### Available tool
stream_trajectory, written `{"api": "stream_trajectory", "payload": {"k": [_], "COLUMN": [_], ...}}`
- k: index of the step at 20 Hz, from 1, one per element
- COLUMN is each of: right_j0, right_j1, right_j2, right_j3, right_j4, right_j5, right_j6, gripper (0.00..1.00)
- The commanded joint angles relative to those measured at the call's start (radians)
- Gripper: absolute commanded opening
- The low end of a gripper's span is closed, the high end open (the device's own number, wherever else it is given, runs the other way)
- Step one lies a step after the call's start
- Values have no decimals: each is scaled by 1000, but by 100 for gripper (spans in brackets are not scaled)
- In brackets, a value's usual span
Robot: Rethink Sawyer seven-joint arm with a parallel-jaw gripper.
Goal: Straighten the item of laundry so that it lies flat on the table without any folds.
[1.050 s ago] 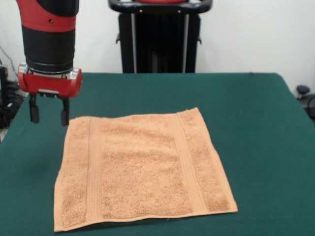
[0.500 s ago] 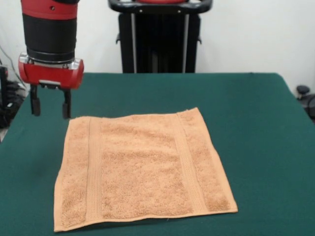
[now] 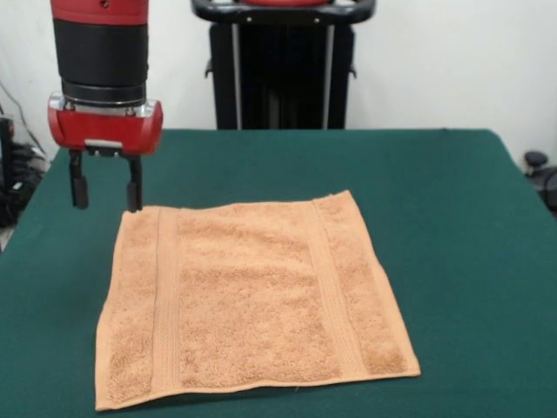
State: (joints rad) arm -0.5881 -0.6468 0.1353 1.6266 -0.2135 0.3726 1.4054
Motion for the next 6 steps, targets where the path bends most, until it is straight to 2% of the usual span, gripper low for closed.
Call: {"api": "stream_trajectory", "payload": {"k": [1, 6], "right_j0": [25, 25], "right_j1": [-1, -4], "right_j2": [114, 108], "right_j3": [138, 156], "right_j4": [-2, -3], "right_j5": [-71, -85], "right_j6": [129, 132], "gripper": [100, 100]}}
